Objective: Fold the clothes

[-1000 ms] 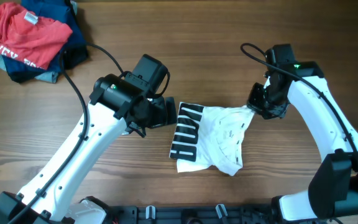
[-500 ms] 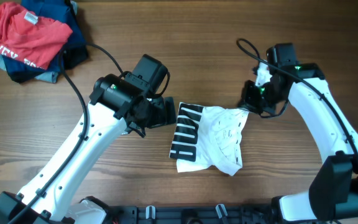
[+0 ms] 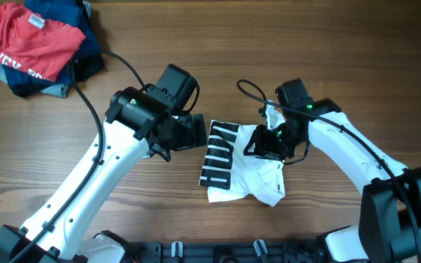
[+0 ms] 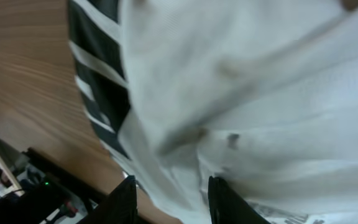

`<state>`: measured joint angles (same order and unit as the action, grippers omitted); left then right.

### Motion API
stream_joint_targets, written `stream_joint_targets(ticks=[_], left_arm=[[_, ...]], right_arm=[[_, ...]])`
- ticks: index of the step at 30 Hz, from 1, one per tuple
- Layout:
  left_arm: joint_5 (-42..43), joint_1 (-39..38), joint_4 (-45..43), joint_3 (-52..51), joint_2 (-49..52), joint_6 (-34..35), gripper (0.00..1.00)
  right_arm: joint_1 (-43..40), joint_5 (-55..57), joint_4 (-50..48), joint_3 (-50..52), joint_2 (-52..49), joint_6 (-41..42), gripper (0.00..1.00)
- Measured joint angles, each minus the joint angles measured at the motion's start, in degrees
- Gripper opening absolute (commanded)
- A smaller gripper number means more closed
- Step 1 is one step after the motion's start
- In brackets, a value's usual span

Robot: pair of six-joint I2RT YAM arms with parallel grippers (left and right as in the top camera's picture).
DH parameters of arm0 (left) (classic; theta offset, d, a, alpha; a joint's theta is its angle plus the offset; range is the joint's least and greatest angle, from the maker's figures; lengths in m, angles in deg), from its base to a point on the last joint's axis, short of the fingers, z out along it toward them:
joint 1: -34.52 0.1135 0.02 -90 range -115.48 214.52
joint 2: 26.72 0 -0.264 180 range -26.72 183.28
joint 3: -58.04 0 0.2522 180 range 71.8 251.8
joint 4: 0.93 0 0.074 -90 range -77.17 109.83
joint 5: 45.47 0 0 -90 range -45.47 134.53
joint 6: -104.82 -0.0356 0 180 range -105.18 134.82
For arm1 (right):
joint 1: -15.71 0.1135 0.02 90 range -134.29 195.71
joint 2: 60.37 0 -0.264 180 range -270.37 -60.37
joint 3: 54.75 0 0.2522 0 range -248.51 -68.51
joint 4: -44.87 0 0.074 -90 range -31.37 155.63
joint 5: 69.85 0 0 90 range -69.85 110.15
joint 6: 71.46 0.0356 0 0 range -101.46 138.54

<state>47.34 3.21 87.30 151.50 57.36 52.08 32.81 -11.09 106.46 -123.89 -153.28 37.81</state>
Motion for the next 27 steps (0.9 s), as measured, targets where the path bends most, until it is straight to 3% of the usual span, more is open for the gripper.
stream_joint_targets(ticks=[21, 24, 27], left_arm=[[0.00, 0.00, 0.13, 0.00, 0.00, 0.00, 1.00], [0.00, 0.00, 0.13, 0.00, 0.00, 0.00, 1.00], [0.00, 0.00, 0.13, 0.00, 0.00, -0.02, 1.00]], right_arm=[[1.68, 0.87, -5.14, 1.84, 0.00, 3.52, 0.40], [2.16, 0.90, -5.40, 1.84, 0.00, 4.09, 0.31], [2.49, 2.01, -5.51, 1.88, 0.00, 5.11, 0.31]])
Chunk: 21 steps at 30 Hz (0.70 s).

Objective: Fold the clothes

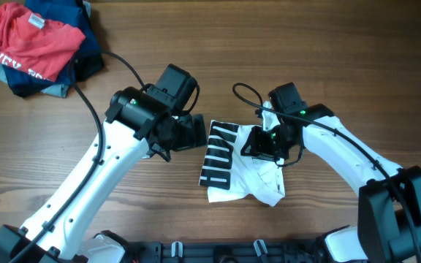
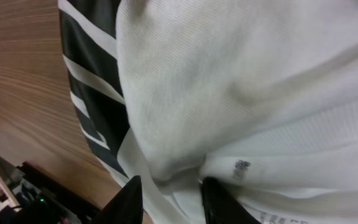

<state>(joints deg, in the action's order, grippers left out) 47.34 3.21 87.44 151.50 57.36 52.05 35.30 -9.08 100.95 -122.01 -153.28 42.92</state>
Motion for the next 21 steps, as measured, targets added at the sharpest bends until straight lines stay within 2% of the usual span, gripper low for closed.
stream_joint_targets(ticks=[2, 4, 11, 15, 19, 21], left_arm=[[0.00, -0.02, 0.00, 0.00, 0.00, 0.02, 1.00], [0.00, 0.00, -0.02, 0.00, 0.00, 0.02, 1.00], [0.00, 0.00, -0.39, 0.00, 0.00, 0.02, 1.00], [0.00, 0.00, -0.39, 0.00, 0.00, 0.02, 1.00], [0.00, -0.02, -0.39, 0.00, 0.00, 0.02, 1.00], [0.00, 0.00, -0.42, 0.00, 0.00, 0.02, 1.00]], right_arm=[[0.04, 0.81, 0.00, 0.02, 0.00, 0.28, 0.32], [0.04, 0.57, -0.17, 0.02, 0.00, 0.50, 0.39], [1.36, 0.37, -0.48, 0.02, 0.00, 0.94, 0.38], [1.75, 0.37, -0.70, 0.13, 0.00, 1.22, 0.27], [1.75, 0.52, -0.76, 0.17, 0.00, 1.55, 0.09], [1.75, 1.36, -0.76, 0.22, 0.00, 2.14, 0.05]])
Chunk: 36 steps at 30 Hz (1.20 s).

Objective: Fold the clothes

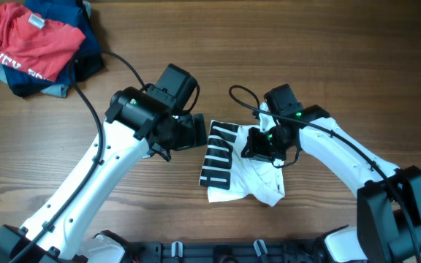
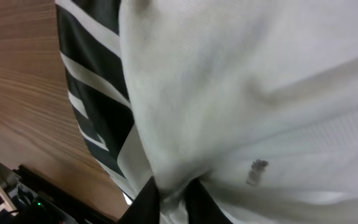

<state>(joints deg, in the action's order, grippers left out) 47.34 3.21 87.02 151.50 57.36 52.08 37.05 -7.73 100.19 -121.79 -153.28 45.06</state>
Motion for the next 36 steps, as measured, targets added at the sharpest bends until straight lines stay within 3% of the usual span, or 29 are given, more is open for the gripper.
stream_joint_targets(ticks=[10, 18, 20, 21, 24, 27, 28, 29, 30, 32, 36], left_arm=[[0.00, -0.02, 0.00, 0.00, 0.02, 0.00, 1.00], [-0.02, -0.02, 0.02, 0.00, 0.02, -0.02, 1.00], [-0.04, -0.02, 0.02, 0.00, 0.00, 0.00, 1.00], [-0.04, 0.00, 0.00, 0.00, 0.02, 0.00, 1.00], [-0.04, 0.00, 0.02, 0.00, 0.02, 0.00, 1.00], [-0.09, -0.02, 0.02, 0.00, 0.02, 0.00, 1.00], [-0.20, 0.00, 0.00, 0.00, 0.02, 0.00, 1.00], [-0.20, -0.02, 0.00, 0.00, 0.02, 0.00, 1.00], [-0.20, 0.00, 0.00, 0.00, 0.02, 0.00, 1.00], [-0.22, 0.00, 0.00, 0.00, 0.04, -0.02, 1.00], [-0.70, -0.02, -1.55, 0.00, 0.04, 0.00, 1.00]], right_arm=[[-0.13, 8.07, 7.87, -3.19, 0.00, 1.81, 0.05], [-0.13, 14.80, 15.52, -6.51, 0.00, 2.19, 0.19], [-0.17, 20.15, 18.18, -6.49, 0.00, 3.69, 0.13], [-0.17, 20.46, 18.23, -6.49, 0.00, 3.98, 0.04], [-0.17, 22.86, 18.56, -6.49, 0.00, 4.72, 0.04], [-0.17, 21.40, 16.79, -6.58, 0.00, 4.72, 0.16], [-0.17, 20.26, 16.48, -7.10, 0.02, 4.55, 0.33], [-0.17, 19.50, 16.41, -7.82, 0.11, 4.39, 0.40], [-0.17, 18.80, 16.28, -8.68, 0.33, 4.11, 0.40], [-0.17, 17.42, 15.78, -10.05, 0.96, 3.43, 0.40], [-0.15, 7.54, 9.25, -10.99, 1.64, -0.92, 0.25]])
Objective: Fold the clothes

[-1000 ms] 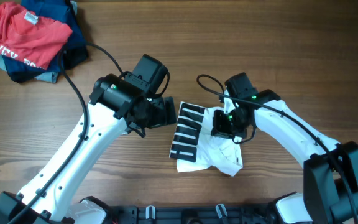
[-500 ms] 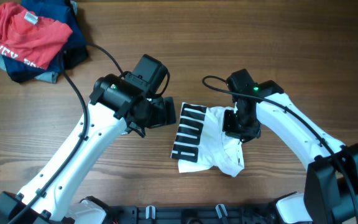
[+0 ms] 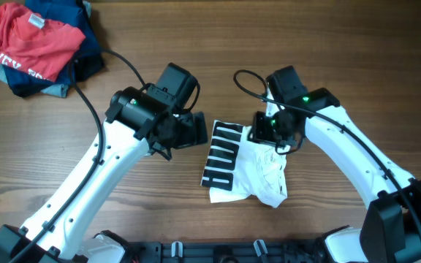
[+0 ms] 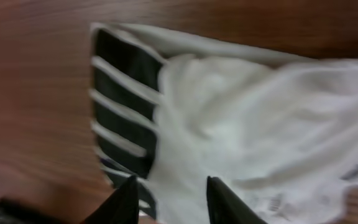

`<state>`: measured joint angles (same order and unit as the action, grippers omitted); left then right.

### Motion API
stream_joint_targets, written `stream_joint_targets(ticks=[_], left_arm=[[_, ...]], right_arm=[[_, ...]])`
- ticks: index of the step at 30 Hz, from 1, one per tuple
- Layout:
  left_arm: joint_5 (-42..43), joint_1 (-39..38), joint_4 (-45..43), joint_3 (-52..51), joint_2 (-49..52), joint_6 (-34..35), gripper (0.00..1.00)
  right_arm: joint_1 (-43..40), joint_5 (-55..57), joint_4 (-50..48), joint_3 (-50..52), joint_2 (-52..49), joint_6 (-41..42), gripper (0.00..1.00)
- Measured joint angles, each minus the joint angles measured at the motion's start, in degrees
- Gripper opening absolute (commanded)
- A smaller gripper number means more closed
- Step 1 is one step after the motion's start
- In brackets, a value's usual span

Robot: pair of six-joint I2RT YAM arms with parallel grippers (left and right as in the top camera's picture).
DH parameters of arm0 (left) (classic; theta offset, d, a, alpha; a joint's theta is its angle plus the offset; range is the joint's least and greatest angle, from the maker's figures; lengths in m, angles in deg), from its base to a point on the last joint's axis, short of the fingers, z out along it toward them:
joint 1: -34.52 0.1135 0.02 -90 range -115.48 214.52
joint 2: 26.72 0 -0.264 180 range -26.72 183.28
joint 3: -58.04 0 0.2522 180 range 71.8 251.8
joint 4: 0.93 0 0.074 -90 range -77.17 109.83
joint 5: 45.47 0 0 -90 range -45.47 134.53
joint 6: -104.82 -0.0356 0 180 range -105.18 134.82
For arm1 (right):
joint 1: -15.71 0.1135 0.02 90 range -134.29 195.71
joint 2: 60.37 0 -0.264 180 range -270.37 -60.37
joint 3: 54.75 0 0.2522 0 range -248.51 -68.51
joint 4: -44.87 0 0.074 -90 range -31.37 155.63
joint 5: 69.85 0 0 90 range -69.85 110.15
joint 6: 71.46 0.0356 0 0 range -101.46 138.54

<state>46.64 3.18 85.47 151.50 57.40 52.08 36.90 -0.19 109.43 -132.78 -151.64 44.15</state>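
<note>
A crumpled white garment (image 3: 258,172) with a black striped print (image 3: 221,153) lies at the middle of the wooden table (image 3: 357,58). My right gripper (image 3: 266,134) hovers over its upper right part. In the blurred right wrist view that gripper (image 4: 169,194) is open, and the garment (image 4: 241,124) lies below it with nothing between the fingers. My left gripper (image 3: 199,133) sits right beside the garment's upper left corner; the overhead view does not reveal how its jaws stand.
A pile of clothes, a red shirt (image 3: 24,40) on top of dark blue ones (image 3: 79,29), lies at the table's far left corner. Both arms' cables (image 3: 247,77) loop over the table behind the grippers.
My right gripper was shut on a fold of the white cloth. It is now open and higher above the garment, and the cloth lies free. The left arm has not moved.
My right gripper was open, low over the white cloth. Its fingers then stood closer together around a fold, then shut on it. Now the fold is let go and the gripper is raised. The left gripper stayed at the garment's upper left corner throughout.
</note>
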Motion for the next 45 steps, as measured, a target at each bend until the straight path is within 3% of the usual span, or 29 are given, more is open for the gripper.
stream_joint_targets(ticks=[4, 10, 15, 20, 21, 24, 26, 28, 34, 38, 45], left_arm=[[-0.42, 0.02, -0.83, 0.00, 0.68, 0.00, 1.00], [-0.59, 0.02, -0.57, -1.64, 2.43, 0.00, 1.00], [-0.59, 0.02, -0.35, -1.86, 2.62, 0.00, 1.00], [-0.59, 0.02, -0.50, -1.86, 2.62, 0.00, 1.00], [-0.59, 0.00, -0.66, -1.86, 2.62, 0.00, 1.00], [-0.57, 0.00, -2.34, -1.90, 2.62, -0.20, 1.00], [-0.33, 0.00, -5.62, -2.10, 2.64, -2.34, 1.00], [1.27, 0.02, -11.67, -2.45, 2.93, -5.64, 1.00], [9.68, 1.70, -22.69, -2.47, 10.95, -14.64, 1.00], [20.48, 4.35, -27.82, -2.47, 19.98, -21.73, 1.00], [32.52, 6.73, -31.21, -2.51, 30.38, -31.21, 1.00]], right_arm=[[0.00, -6.62, -4.87, 1.44, -0.22, -3.98, 0.25], [-1.40, -8.90, -11.63, 5.27, -7.10, -7.28, 0.33], [-6.54, -6.49, -11.78, 5.33, -9.57, -7.93, 0.32], [-10.93, -4.50, -5.97, 3.50, -9.57, -9.60, 0.35], [-11.32, -4.00, -3.50, 2.14, -9.42, -10.05, 0.41], [-11.76, -3.06, 5.55, -5.05, -7.72, -11.13, 0.84], [-11.76, -2.93, 9.77, -9.49, -5.66, -11.08, 0.95], [-11.76, -2.95, 14.29, -14.25, -2.36, -11.63, 0.99], [-11.76, -6.54, 15.96, -15.52, 7.48, -11.65, 1.00], [-11.76, -9.46, 16.00, -15.52, 16.61, -11.65, 0.99], [-11.76, -10.99, 16.50, -15.74, 31.82, -11.47, 0.99]])
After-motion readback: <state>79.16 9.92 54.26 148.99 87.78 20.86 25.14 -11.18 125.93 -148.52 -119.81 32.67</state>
